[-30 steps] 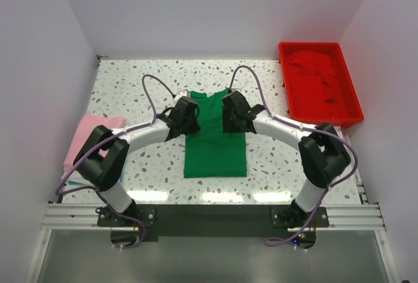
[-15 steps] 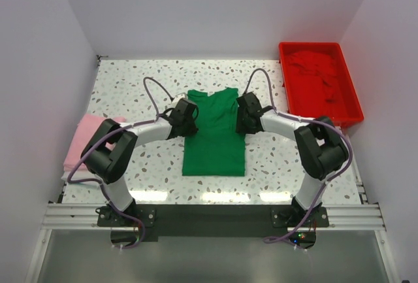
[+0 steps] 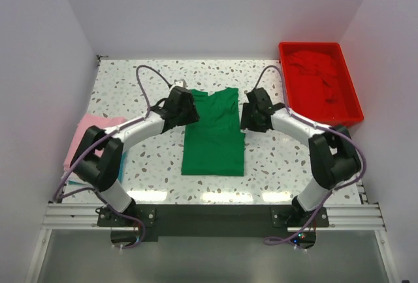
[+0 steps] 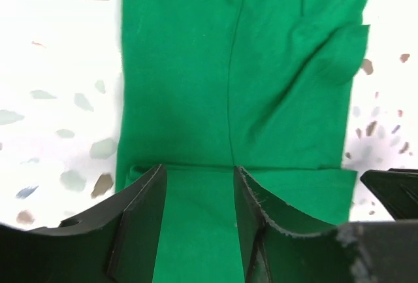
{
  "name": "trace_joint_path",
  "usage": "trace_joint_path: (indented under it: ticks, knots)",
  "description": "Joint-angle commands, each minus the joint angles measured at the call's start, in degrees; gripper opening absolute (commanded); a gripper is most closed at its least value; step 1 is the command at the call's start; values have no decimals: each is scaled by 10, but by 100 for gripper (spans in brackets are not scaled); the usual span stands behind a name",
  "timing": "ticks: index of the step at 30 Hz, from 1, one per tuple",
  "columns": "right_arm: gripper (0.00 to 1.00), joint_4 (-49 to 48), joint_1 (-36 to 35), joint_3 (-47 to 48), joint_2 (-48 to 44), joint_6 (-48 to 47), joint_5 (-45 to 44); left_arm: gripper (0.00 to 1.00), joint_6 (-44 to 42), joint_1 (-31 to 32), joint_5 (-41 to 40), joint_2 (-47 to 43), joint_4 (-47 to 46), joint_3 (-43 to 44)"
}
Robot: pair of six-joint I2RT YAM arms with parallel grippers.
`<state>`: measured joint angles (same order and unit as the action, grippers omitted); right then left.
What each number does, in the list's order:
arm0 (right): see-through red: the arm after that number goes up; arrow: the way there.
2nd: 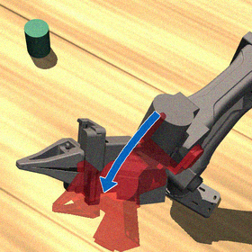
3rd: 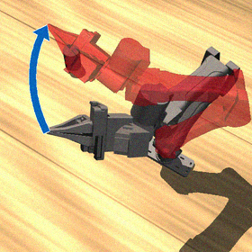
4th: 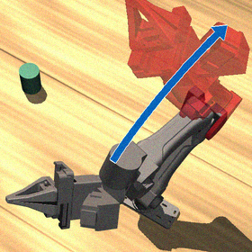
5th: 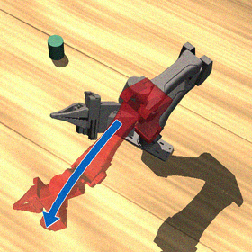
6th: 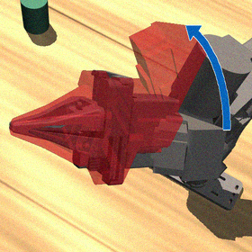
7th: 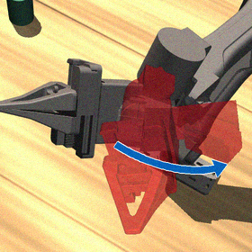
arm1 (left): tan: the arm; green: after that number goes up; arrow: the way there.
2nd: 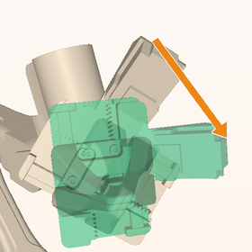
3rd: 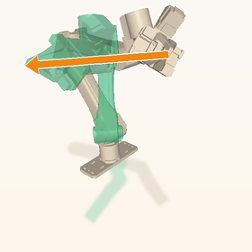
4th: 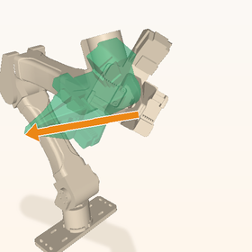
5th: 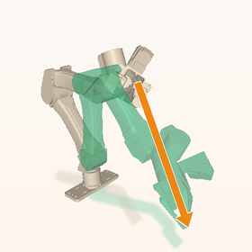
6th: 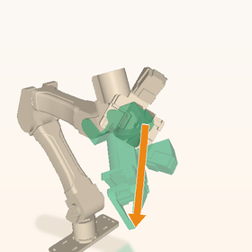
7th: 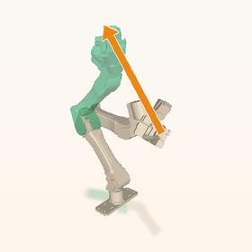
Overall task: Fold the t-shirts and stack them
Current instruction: Fold the tshirt
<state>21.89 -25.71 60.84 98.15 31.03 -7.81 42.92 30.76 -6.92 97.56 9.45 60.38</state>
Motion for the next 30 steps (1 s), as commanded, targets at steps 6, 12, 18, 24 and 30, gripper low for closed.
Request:
trace_joint_path:
  ticks: [6,12,18,24,30]
  knots:
    - [57,45,-27,-101,-202,25,76,52,37,0,5,-193,103,-114]
    - [52,63,-121,-186,-265,89,103,51,47,25,45,-276,141,-211]
    - [49,40,-159,-243,-277,127,110,50,51,37,64,-308,166,-249]
    - [48,18,-168,-267,-272,141,105,50,59,57,85,-305,153,-282]
    - [48,32,-168,-267,-298,143,103,49,52,67,106,-309,135,-294]
